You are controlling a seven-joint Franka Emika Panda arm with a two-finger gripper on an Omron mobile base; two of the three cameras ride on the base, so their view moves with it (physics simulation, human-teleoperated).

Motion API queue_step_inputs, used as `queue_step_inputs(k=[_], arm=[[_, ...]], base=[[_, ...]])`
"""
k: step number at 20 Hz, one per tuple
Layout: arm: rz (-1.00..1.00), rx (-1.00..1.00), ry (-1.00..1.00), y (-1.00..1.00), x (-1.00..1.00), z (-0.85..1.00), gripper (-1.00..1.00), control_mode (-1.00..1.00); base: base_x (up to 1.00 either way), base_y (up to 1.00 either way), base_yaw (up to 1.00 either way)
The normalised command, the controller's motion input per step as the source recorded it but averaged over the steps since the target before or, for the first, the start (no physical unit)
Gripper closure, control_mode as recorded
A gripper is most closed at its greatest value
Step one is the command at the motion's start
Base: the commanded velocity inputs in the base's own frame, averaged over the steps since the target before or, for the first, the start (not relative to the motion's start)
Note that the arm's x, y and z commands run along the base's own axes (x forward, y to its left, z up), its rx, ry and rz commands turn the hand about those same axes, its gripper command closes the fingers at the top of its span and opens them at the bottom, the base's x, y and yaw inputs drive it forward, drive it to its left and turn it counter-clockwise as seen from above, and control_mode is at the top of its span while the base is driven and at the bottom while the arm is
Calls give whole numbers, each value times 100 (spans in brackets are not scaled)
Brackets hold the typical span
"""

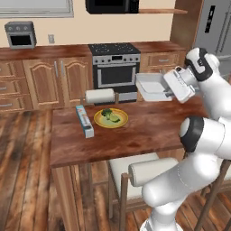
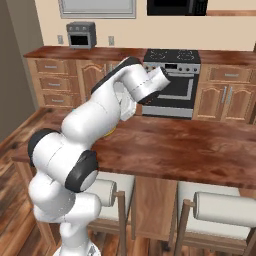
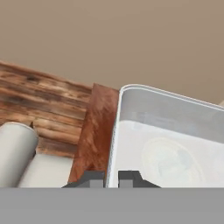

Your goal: Retrieve the tupperware and aluminum foil from the cabinet and place them on the dining counter near the plate with lemon wedge and broccoli to prepare for storing leftovers.

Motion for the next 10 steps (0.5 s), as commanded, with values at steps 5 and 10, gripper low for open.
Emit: queue_step_inputs(k=[5,10], arm=[[0,0,0,-41,29,-50,100,-100],[1,0,0,-11,32,-50,100,-100]], base=[[0,0,0],[0,0,0]])
